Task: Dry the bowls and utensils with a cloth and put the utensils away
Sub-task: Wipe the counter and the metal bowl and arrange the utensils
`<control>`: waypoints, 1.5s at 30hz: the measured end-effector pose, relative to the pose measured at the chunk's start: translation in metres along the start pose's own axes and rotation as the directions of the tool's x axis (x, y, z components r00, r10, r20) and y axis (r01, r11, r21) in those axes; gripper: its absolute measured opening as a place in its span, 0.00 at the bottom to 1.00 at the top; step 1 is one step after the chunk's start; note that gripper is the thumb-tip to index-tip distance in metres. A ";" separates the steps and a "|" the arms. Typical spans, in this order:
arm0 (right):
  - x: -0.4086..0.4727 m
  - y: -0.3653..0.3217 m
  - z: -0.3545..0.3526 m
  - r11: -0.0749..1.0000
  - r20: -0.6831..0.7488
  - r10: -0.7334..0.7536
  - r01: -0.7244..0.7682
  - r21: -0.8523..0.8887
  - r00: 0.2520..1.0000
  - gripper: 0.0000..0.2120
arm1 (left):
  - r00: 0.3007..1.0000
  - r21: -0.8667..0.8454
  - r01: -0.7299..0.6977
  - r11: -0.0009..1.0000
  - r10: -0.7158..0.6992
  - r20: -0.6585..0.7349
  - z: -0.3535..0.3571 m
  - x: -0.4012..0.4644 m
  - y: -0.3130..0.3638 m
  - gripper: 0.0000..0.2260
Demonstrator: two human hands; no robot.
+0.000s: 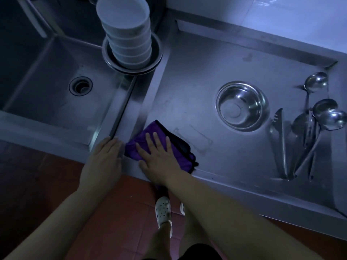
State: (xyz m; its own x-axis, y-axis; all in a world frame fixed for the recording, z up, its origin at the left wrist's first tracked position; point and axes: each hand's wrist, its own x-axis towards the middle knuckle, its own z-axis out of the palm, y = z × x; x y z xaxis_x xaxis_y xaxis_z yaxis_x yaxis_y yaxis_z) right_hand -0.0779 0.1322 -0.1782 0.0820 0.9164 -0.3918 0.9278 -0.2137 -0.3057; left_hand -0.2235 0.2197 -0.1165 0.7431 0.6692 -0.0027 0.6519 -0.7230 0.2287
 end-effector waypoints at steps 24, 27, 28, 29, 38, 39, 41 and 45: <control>-0.107 0.233 -0.035 0.872 -0.214 0.483 -0.488 0.030 0.849 0.29 | 0.847 -0.054 -0.339 0.939 0.330 0.416 0.071 0.133 0.182 0.28; -0.093 0.253 -0.045 0.859 -0.291 0.500 -0.509 0.052 0.816 0.25 | 0.839 -0.020 -0.410 0.912 0.386 0.383 0.087 0.174 0.211 0.28; -0.088 0.259 -0.048 0.860 -0.324 0.497 -0.507 0.058 0.805 0.23 | 0.833 0.003 -0.444 0.896 0.412 0.369 0.091 0.189 0.220 0.27; -0.083 0.265 -0.050 0.862 -0.348 0.492 -0.503 0.063 0.798 0.21 | 0.822 0.029 -0.473 0.880 0.430 0.373 0.095 0.202 0.227 0.27; -0.042 0.306 -0.078 0.881 -0.194 0.460 -0.472 -0.021 0.867 0.12 | 0.718 0.154 -0.615 0.774 0.468 0.515 0.108 0.241 0.229 0.26; -0.036 0.308 -0.079 0.894 -0.146 0.436 -0.447 -0.046 0.888 0.12 | 0.703 0.131 -0.626 0.769 0.484 0.521 0.109 0.241 0.228 0.26; -0.024 0.311 -0.083 0.915 -0.084 0.395 -0.400 -0.054 0.915 0.12 | 0.693 0.100 -0.628 0.772 0.495 0.524 0.114 0.243 0.227 0.27; 0.001 0.314 -0.087 0.941 -0.071 0.336 -0.338 -0.017 0.939 0.12 | 0.656 0.097 -0.658 0.747 0.506 0.560 0.117 0.248 0.225 0.28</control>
State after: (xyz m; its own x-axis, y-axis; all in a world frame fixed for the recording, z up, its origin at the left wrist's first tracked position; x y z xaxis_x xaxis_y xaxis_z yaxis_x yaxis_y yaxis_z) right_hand 0.2457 0.0957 -0.1990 0.4145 0.8129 -0.4091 0.8515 -0.5051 -0.1409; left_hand 0.1254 0.2027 -0.1797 0.9019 -0.0228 -0.4314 0.0124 -0.9968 0.0786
